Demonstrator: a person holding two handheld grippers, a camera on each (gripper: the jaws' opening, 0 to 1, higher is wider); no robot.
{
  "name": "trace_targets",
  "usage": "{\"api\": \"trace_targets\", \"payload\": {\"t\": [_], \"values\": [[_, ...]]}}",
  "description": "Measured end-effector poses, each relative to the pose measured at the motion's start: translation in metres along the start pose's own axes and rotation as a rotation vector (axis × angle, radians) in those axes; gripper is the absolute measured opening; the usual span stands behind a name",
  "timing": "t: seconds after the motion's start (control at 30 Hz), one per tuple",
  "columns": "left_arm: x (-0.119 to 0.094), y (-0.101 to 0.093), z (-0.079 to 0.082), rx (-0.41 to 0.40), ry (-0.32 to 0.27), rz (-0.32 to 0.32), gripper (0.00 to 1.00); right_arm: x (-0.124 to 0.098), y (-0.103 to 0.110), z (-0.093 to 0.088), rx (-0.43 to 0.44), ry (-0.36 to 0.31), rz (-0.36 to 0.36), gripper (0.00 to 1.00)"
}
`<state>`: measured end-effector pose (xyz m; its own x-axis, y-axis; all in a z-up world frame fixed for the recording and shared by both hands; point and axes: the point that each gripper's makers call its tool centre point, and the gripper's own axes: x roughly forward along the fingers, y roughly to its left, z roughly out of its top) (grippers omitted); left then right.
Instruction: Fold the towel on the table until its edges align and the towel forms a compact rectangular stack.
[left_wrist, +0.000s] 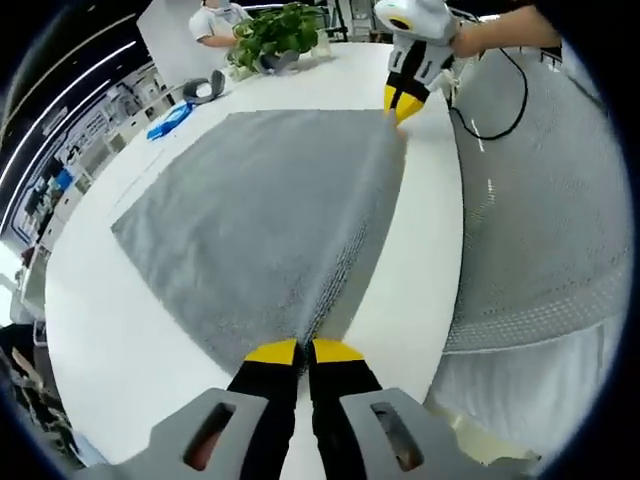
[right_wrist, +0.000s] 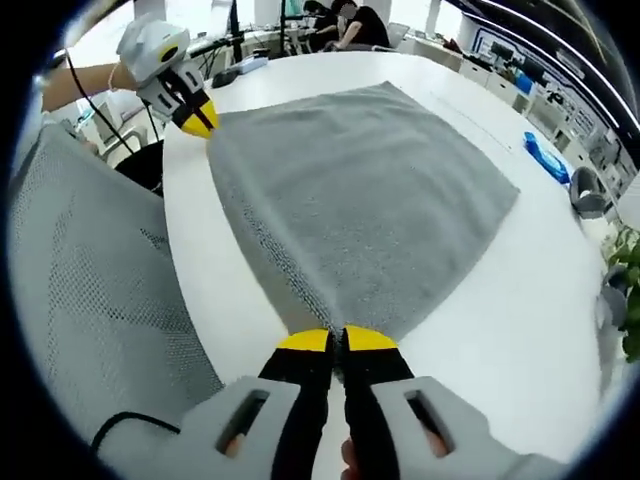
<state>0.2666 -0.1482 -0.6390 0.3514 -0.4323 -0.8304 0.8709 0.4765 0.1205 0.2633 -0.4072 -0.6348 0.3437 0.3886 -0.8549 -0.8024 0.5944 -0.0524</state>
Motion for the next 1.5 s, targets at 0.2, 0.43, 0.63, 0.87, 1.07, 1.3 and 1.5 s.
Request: {"api": "trace_targets", "payload": {"t": [0.2, 0.43, 0.63, 0.87, 1.07, 1.3, 1.5], "values": [[-0.017, -0.001, 0.012, -0.043, -0.033, -0.007, 0.03, -0.016, 0.001, 0.004, 0.088, -0.041, 0.016, 0.0], [-0.042, -0.003, 0.027, -0.044, -0.062, 0.006, 0.03, -0.041, 0.004, 0.013, 0.148, -0.083, 0.036, 0.0], [-0.057, -0.007, 0.035, -0.031, -0.068, 0.011, 0.03, -0.06, 0.01, 0.02, 0.143, -0.094, 0.048, 0.0], [-0.082, -0.009, 0.045, -0.035, -0.092, 0.022, 0.03, -0.082, 0.018, 0.026, 0.154, -0.112, 0.061, 0.0], [-0.095, -0.016, 0.048, -0.034, -0.087, 0.014, 0.03, -0.097, 0.028, 0.029, 0.158, -0.116, 0.092, 0.0], [-0.112, -0.017, 0.058, -0.012, -0.076, 0.042, 0.03, -0.111, 0.03, 0.034, 0.173, -0.132, 0.102, 0.0], [-0.116, 0.008, 0.078, -0.003, -0.111, 0.091, 0.03, -0.114, 0.003, 0.055, 0.217, -0.19, 0.06, 0.0]]}}
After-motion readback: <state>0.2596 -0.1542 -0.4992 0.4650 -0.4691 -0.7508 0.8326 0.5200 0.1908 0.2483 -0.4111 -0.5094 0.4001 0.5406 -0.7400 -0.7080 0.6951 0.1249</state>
